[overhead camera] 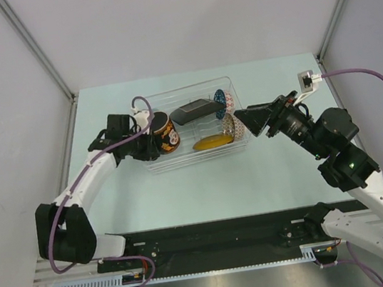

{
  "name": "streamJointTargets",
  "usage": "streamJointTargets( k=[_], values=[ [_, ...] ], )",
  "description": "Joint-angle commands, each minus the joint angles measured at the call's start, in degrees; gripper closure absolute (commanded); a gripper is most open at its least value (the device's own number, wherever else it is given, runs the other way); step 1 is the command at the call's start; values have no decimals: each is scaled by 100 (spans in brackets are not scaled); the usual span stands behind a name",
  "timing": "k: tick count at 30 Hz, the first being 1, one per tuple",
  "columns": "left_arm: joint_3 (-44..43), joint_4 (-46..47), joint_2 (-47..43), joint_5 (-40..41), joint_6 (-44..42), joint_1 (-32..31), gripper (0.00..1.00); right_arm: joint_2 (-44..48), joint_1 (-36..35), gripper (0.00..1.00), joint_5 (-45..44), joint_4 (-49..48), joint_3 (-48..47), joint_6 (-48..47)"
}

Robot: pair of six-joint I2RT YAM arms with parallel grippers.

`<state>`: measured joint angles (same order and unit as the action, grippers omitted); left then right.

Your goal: Load the mixed dishes into the dish rack

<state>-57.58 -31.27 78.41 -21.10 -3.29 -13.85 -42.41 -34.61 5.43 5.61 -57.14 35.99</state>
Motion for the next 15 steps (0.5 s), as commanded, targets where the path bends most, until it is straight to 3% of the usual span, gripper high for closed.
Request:
streamJointTargets(
  k=[1, 15],
  values=[
    [-95, 1035, -54, -26, -49, -74, 100, 137, 68, 23, 63, 19, 19, 22],
    [423, 1870, 288, 282, -75, -118, 100, 146, 262, 22, 248, 99, 72, 119]
  ],
)
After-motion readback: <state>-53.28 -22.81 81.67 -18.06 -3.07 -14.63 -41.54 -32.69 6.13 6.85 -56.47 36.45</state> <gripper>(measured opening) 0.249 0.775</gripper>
